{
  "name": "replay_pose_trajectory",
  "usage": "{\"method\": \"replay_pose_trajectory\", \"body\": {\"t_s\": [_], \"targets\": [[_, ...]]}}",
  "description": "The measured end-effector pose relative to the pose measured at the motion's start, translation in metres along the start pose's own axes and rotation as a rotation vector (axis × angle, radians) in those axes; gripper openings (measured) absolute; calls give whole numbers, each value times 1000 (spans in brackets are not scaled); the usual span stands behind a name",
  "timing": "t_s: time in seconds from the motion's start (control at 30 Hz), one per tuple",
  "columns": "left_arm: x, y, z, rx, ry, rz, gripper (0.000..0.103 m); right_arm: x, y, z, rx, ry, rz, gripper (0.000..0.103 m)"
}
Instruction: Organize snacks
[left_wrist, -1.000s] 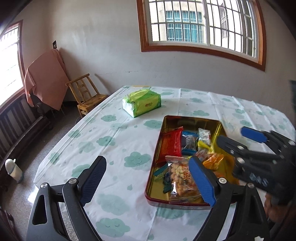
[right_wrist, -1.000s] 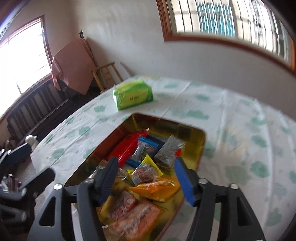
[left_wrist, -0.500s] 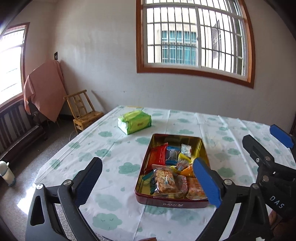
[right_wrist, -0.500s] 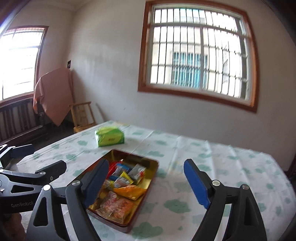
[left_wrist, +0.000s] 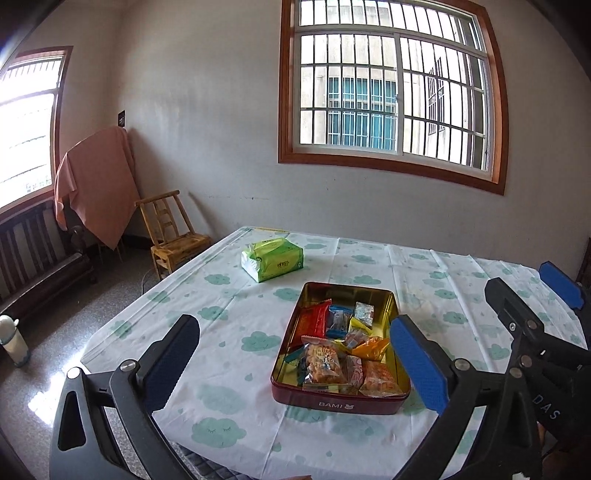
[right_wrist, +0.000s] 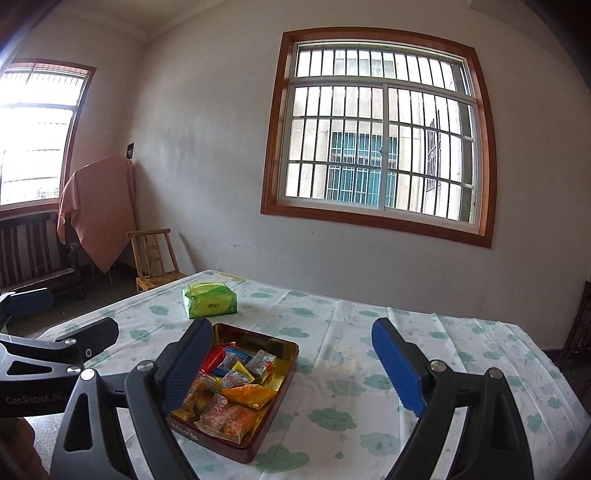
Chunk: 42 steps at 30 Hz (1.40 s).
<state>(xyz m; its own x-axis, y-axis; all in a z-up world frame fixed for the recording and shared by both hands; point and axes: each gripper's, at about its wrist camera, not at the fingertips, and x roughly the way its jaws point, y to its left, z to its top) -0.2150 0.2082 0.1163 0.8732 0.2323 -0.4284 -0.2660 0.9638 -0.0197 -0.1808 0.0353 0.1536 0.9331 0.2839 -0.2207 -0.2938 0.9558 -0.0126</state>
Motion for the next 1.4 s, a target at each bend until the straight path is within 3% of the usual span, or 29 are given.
{"method": "replay_pose_trajectory", "body": {"t_s": [1.4], "targets": [[-20, 2, 2, -12, 6, 34, 103, -21, 1, -3, -15, 22, 25, 90]]}}
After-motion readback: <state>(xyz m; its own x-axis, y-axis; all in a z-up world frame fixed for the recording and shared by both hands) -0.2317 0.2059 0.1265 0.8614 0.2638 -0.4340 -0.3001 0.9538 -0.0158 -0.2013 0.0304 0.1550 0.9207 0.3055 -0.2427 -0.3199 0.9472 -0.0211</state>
